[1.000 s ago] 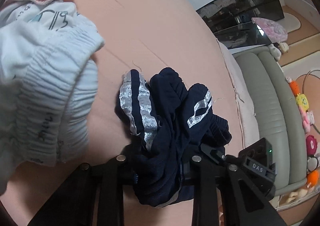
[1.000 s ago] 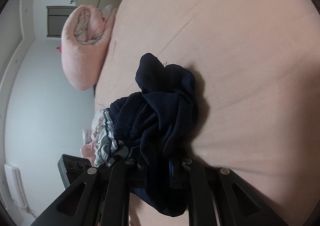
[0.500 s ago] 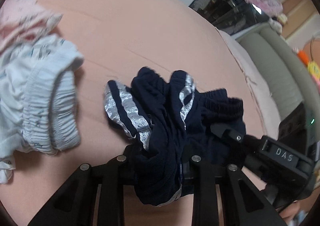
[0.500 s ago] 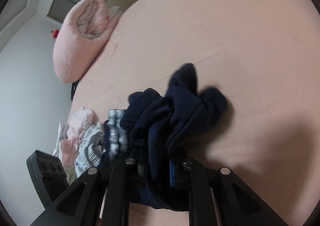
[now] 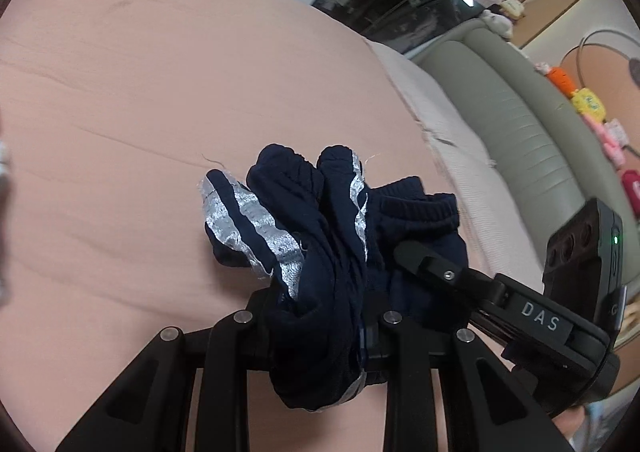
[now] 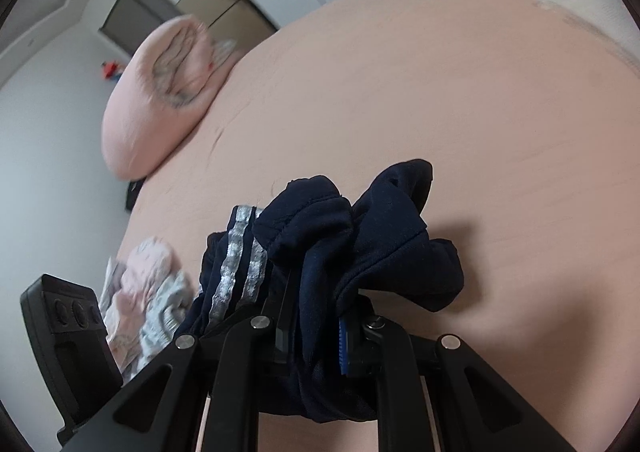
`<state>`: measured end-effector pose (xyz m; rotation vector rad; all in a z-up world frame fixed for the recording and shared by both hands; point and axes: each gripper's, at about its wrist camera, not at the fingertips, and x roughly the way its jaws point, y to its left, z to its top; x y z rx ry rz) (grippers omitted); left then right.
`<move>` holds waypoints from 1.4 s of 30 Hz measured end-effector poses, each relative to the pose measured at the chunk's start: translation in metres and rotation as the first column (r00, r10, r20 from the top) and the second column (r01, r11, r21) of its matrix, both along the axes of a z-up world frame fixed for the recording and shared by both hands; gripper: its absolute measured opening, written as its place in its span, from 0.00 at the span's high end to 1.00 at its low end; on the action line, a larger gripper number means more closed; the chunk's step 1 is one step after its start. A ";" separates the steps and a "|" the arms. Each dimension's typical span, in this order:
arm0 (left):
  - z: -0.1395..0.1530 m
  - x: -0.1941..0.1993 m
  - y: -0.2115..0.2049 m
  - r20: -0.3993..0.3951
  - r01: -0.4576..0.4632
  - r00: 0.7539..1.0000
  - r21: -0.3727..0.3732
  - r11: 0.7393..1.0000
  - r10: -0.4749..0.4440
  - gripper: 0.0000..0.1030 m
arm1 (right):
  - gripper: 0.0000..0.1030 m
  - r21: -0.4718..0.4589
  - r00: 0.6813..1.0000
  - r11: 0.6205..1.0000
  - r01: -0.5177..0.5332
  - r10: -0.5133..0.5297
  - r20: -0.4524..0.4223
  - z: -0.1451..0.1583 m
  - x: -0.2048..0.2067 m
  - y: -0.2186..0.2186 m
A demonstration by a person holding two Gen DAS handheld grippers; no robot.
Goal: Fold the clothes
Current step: 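Carry the folded pants with the left gripper toward the pillow end of the bed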
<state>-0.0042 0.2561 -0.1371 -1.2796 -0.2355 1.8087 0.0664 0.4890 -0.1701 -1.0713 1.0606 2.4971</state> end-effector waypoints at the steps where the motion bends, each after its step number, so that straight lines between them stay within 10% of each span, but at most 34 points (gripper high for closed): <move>1: 0.001 0.006 0.014 0.006 0.023 1.000 0.006 1.000 -0.023 0.77 | 0.88 0.011 1.000 1.000 0.023 -0.023 0.000 0.005 0.009 0.010; 17: 0.008 0.138 0.189 0.052 0.405 0.909 0.112 0.907 -0.413 0.77 | 0.88 0.199 0.922 0.917 0.346 -0.372 0.111 0.043 0.169 0.130; 27: -0.031 0.198 0.224 0.003 0.550 0.835 -0.032 0.834 -0.550 0.76 | 0.88 0.310 0.877 0.890 0.334 -0.414 0.244 0.016 0.204 0.170; 37: -0.034 0.175 0.229 -0.003 0.546 0.837 -0.060 0.836 -0.547 0.71 | 0.87 0.315 0.827 0.885 0.343 -0.443 0.345 -0.017 0.207 0.178; 42: -0.032 0.184 0.215 -0.001 0.538 0.842 -0.044 0.842 -0.539 0.60 | 0.58 0.367 0.786 0.875 0.317 -0.459 0.415 -0.027 0.208 0.182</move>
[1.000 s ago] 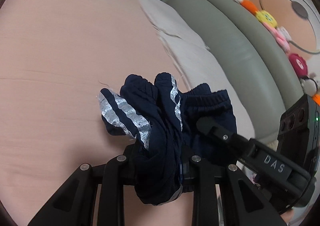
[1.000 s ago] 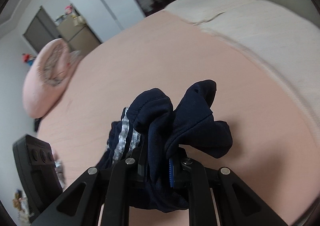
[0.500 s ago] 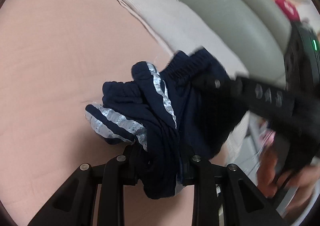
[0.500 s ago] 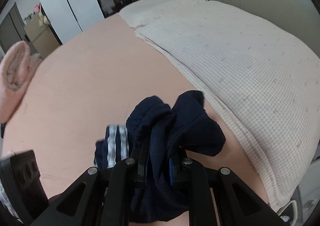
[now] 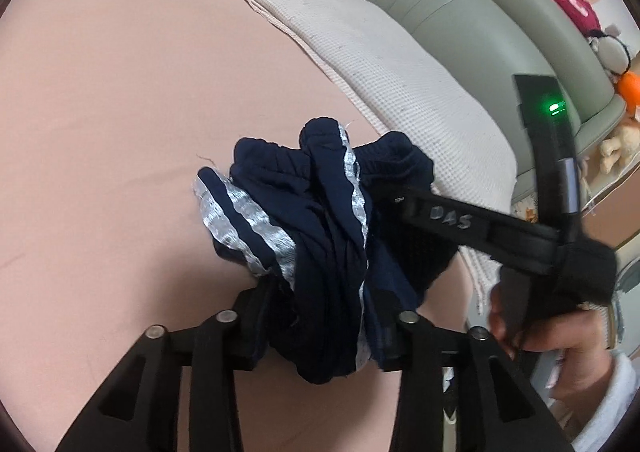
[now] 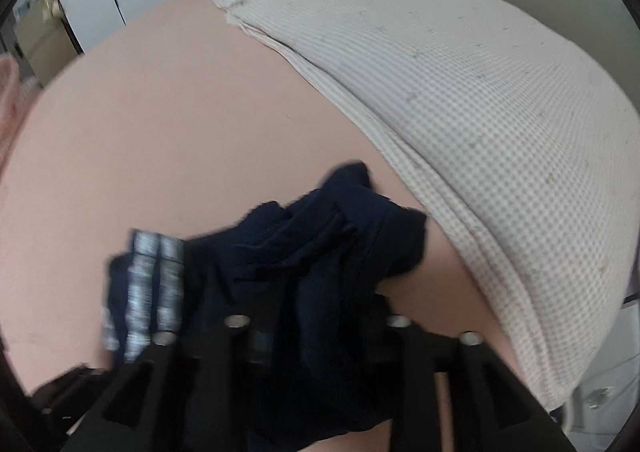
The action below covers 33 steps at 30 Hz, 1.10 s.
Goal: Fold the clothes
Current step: 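Carry the folded pants with the left gripper toward the pillow end of the bed, then lower the pants onto the bed and open the left gripper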
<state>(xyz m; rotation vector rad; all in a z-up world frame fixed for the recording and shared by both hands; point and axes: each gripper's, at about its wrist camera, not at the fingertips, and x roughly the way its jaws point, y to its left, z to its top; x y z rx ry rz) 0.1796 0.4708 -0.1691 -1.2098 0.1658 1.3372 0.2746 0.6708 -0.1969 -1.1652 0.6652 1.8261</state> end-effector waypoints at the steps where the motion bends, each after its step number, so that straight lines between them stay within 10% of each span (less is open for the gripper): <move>1: 0.000 0.002 0.000 0.001 0.001 1.000 0.002 1.000 -0.001 0.56 | 0.56 0.001 1.000 1.000 0.007 -0.007 -0.004 0.000 0.002 0.001; 13: 0.009 -0.003 -0.026 -0.055 -0.039 0.998 0.001 0.999 0.039 0.23 | 0.35 -0.031 0.994 0.996 0.085 -0.087 -0.070 0.016 0.034 0.011; 16: 0.010 0.003 -0.033 -0.210 -0.058 0.976 0.014 0.998 0.060 0.21 | 0.35 -0.007 0.995 0.998 0.061 -0.061 -0.082 0.032 0.042 0.004; 27: 0.024 0.001 -0.084 -0.100 -0.086 0.991 0.041 0.995 0.090 0.21 | 0.35 0.160 0.994 0.986 0.049 -0.033 -0.100 0.089 0.072 -0.079; 33: 0.046 0.024 -0.092 -0.271 -0.023 0.962 0.064 0.998 0.039 0.21 | 0.30 0.158 0.988 0.987 0.026 -0.002 -0.153 0.094 0.074 -0.103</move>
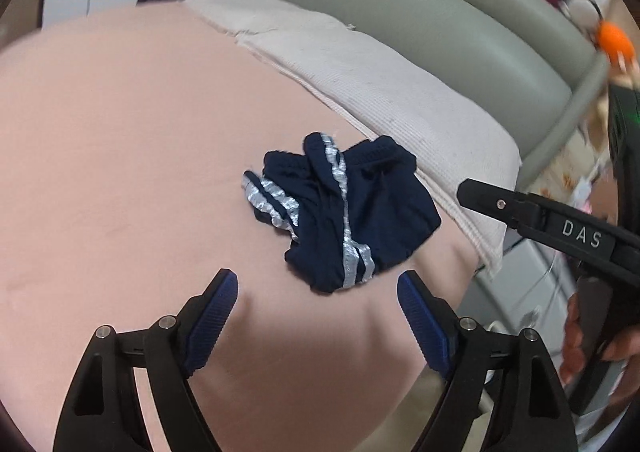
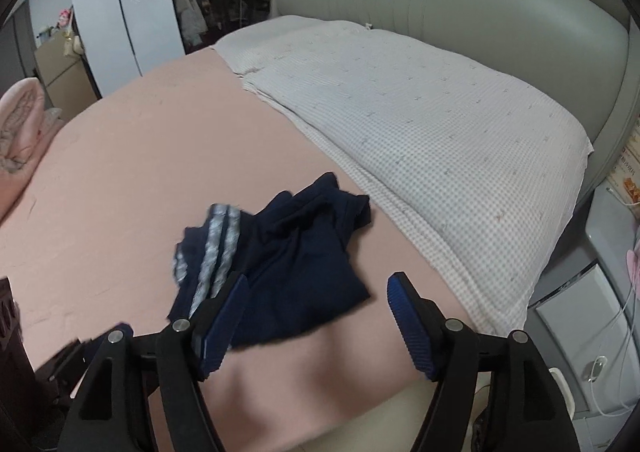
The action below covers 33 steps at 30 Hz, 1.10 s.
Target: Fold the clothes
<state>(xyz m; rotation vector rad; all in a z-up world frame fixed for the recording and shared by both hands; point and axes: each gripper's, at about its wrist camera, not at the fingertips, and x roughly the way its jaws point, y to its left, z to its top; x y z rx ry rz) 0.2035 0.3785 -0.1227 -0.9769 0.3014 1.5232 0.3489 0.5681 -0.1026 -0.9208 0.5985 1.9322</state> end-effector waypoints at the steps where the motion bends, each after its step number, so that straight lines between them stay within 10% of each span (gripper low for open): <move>1: 0.004 0.004 -0.003 -0.024 0.008 1.000 -0.002 1.000 -0.008 0.21 | 0.30 -0.005 1.000 1.000 -0.002 0.002 -0.001 0.000 0.000 -0.002; 33: 0.087 0.038 -0.055 -0.257 -0.012 0.966 -0.098 0.995 -0.013 0.21 | 0.30 -0.049 0.998 0.998 -0.025 0.028 0.047 0.065 0.039 -0.084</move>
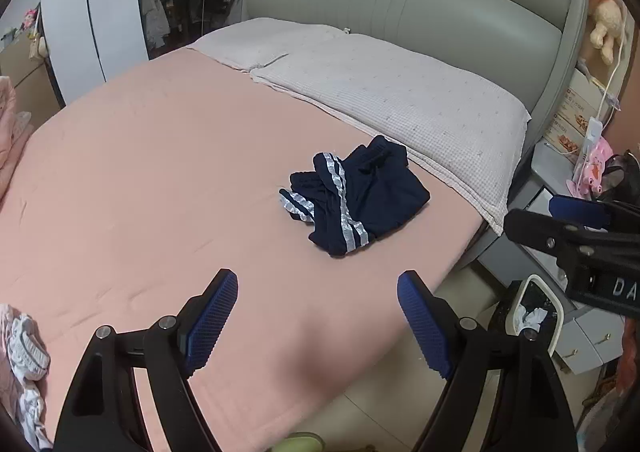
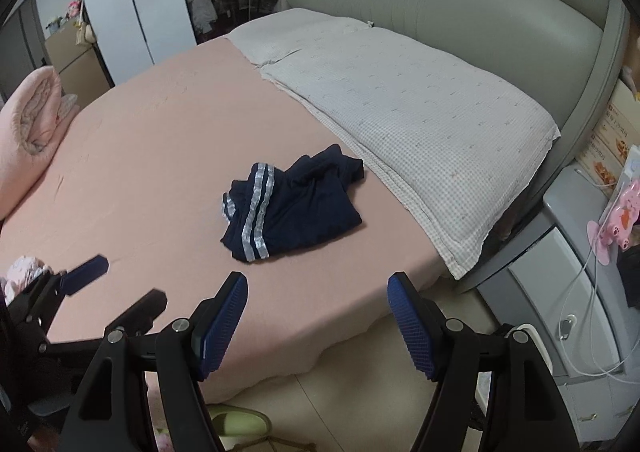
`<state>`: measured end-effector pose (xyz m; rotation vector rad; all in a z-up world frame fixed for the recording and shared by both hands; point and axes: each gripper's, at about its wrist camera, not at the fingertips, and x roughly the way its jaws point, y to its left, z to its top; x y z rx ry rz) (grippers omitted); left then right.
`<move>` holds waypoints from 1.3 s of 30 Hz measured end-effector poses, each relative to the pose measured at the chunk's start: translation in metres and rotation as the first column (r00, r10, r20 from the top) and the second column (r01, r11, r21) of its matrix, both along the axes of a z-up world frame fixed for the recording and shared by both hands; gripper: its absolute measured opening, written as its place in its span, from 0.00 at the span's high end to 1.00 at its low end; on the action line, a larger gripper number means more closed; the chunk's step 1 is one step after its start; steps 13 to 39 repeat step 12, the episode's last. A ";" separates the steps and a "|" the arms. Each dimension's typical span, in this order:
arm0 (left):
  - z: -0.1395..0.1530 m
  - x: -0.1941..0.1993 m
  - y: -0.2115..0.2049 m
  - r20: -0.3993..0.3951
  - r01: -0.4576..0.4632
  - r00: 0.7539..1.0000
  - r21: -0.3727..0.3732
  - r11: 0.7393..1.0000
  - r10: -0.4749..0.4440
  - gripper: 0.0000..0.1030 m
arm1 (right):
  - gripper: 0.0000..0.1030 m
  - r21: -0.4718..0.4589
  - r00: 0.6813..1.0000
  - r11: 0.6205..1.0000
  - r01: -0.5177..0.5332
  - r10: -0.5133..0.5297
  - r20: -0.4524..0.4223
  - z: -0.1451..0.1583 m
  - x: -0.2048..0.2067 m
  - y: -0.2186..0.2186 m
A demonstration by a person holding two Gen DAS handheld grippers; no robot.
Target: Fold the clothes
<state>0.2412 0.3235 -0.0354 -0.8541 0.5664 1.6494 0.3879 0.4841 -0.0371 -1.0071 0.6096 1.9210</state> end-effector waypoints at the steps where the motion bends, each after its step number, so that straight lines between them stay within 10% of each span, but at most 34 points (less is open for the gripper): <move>1: 0.000 0.001 -0.001 0.011 0.004 1.000 -0.002 1.000 -0.004 0.21 | 0.30 0.003 1.000 1.000 -0.002 0.002 0.007 0.001 0.000 -0.002; 39: 0.005 0.006 -0.007 -0.003 0.023 1.000 0.000 1.000 -0.023 0.21 | 0.30 -0.012 0.998 0.998 -0.058 0.058 -0.018 0.006 -0.007 -0.014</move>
